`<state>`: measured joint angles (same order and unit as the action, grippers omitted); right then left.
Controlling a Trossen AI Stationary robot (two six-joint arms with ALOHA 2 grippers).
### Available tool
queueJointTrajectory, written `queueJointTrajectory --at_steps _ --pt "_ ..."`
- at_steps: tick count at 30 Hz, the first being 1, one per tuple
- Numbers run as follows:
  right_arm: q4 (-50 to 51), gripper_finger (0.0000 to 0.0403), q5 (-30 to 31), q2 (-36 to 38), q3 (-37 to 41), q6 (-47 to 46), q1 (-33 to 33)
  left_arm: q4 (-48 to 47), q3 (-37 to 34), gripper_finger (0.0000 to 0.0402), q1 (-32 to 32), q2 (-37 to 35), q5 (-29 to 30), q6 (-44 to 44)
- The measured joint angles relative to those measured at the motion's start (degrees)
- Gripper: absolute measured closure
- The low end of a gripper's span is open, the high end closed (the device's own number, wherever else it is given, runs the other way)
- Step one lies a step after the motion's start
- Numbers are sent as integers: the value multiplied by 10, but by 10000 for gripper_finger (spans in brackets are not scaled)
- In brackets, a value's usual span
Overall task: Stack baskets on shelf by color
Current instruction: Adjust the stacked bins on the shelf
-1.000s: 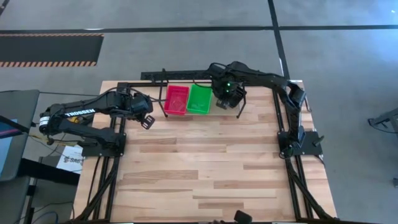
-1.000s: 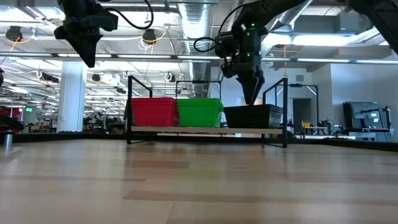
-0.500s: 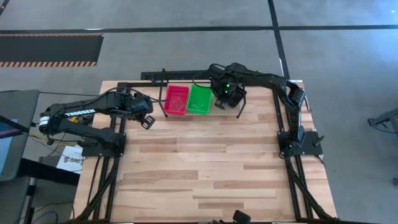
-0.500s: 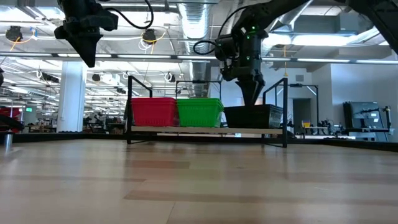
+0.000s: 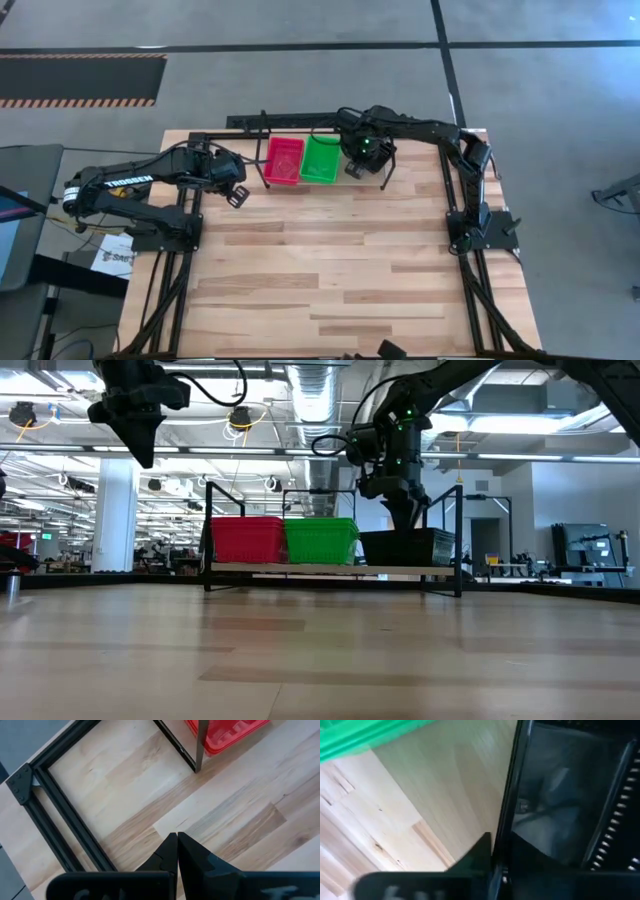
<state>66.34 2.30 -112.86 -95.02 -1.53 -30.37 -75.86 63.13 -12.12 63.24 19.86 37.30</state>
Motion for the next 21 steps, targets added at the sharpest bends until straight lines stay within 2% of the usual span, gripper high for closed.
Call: queueJointTrajectory --at_steps 2,4,9,13,21 --pt "-4 367 -4 0 0 -8 0 2 0 401 0 0 0 0" --pt "-11 388 -6 0 0 -14 0 8 0 401 0 0 0 0" --pt "-24 374 -6 0 0 -55 6 9 0 401 0 0 1 0" --pt "-25 393 -7 1 0 -97 14 9 0 401 0 0 1 0" --pt "-31 396 -7 1 0 -227 37 17 0 401 0 0 1 -22"
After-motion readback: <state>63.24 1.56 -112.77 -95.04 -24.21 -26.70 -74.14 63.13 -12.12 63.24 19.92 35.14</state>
